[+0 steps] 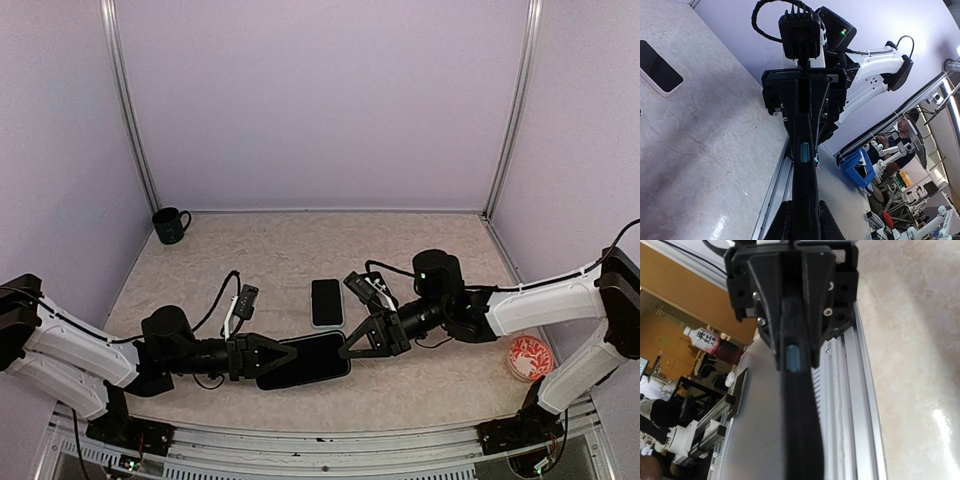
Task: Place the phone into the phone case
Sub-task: Press the phone case against the phone.
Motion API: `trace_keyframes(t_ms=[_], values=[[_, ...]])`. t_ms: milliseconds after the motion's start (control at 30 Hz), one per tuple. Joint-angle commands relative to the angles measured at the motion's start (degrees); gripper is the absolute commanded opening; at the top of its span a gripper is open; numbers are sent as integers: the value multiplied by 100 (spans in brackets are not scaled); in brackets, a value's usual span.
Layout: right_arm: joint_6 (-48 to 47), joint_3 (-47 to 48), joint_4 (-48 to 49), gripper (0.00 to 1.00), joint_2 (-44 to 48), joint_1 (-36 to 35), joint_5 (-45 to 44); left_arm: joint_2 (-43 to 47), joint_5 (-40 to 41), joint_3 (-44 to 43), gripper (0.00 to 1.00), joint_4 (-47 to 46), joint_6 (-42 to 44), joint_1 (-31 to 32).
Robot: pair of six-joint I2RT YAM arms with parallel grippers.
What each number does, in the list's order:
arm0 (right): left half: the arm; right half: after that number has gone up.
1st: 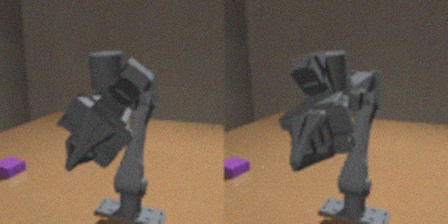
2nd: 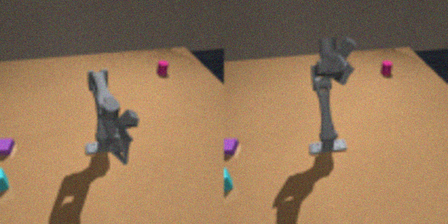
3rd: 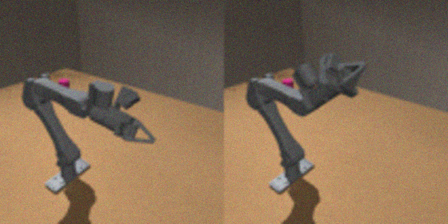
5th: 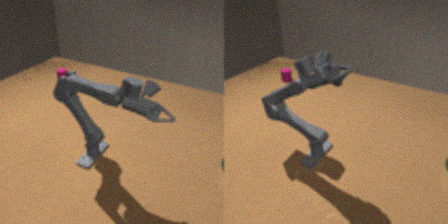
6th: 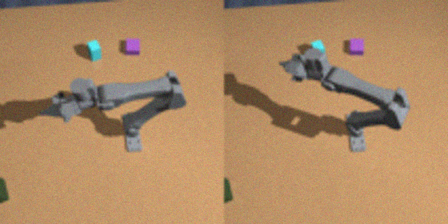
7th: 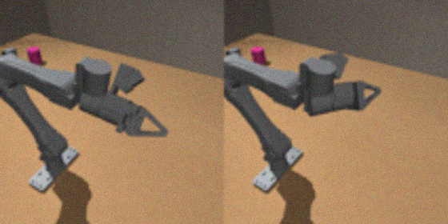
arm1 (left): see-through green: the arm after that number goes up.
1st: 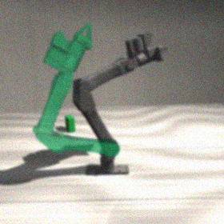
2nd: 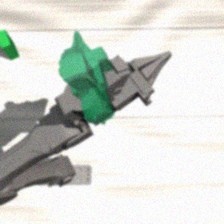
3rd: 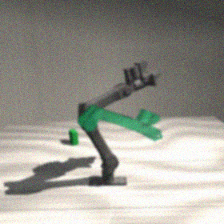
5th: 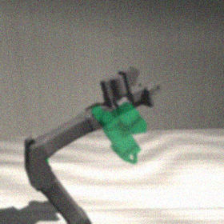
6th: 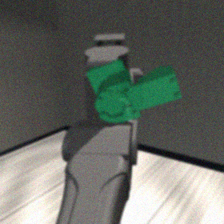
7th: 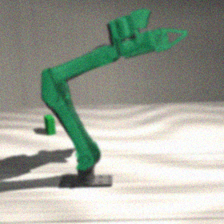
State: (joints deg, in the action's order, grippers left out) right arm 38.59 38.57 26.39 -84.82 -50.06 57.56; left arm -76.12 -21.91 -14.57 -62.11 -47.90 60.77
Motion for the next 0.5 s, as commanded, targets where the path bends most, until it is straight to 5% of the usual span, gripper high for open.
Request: trace_keyframes(t_ms=[0, 133, 300, 467], values=[[-53, 168, -89, 0, 176, 32, -382, 80, -163, -90, 7, -258, 80, 44], [-83, 214, -145, 1, 176, 32, -308, 79, -187, -82, 1, -249, 109, 54], [-277, 340, -435, 25, 202, 32, -394, 81, -221, -81, 0, -214, 136, 52], [-435, 588, -703, 27, 89, 32, -444, 38, -257, -99, 0, -237, 132, 61]])
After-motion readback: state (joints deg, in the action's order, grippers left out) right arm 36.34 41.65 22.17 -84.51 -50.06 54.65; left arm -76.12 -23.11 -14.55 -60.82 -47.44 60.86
